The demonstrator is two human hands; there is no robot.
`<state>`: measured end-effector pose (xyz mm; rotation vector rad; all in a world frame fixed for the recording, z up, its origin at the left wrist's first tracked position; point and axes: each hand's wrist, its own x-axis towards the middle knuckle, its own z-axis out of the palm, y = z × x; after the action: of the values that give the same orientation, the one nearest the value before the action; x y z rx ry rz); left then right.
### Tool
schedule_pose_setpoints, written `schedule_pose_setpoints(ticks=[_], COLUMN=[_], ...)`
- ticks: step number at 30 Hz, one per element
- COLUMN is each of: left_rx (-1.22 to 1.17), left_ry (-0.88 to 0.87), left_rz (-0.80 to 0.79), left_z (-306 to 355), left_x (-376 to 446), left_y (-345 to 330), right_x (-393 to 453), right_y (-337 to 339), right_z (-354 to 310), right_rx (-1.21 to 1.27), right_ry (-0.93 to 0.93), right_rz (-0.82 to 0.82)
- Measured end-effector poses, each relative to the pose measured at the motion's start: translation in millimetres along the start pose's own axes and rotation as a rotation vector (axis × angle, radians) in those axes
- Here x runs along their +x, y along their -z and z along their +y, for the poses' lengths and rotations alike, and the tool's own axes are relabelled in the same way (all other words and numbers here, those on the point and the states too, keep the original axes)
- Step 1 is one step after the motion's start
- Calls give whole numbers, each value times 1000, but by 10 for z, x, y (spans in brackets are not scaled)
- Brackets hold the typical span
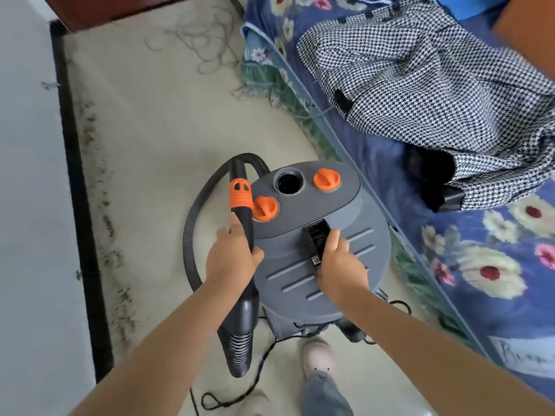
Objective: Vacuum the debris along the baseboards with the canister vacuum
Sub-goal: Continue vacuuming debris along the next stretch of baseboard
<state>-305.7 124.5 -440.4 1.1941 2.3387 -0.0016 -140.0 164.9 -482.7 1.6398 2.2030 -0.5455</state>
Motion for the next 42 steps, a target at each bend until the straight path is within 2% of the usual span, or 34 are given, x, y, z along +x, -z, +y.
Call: schedule_pose_setpoints(ticks=[7,12,19,22,26,30,32,37,42], left_rx=[75,50,41,2,-29,-105,-145,-265,-364], left_ry=[-135,-230,-300,-278,-228,-189,-146,-115,-117], left_rz=[-67,-102,-113,-104,-95,-54,-28,-47,-39], left_z=[-159,-47,384,584,665,782,806,750,736], left_x=[-438,-550,-787,-901,-997,-1091,-1119,-1119,-1037], left_y=[-99,-295,-554,-699,-874,-993,-1011,-1056,-986], right_x=[-726,-967,-1041,-1020,-881,-740,-756,-712,-536], right_y=[-254,-348,-260,-243,-231,-391,-389,-401,-389], right_z=[404,840,1411,1707,1996,2214,2170,1884,1758], right_rx=[-60,38,-45,-79,-196,-145,-89,44,62], right_ry=[-58,-3,109,150,254,275,251,177,257], right_rz=[-92,-109,-130,-111,45,251,279,493,722])
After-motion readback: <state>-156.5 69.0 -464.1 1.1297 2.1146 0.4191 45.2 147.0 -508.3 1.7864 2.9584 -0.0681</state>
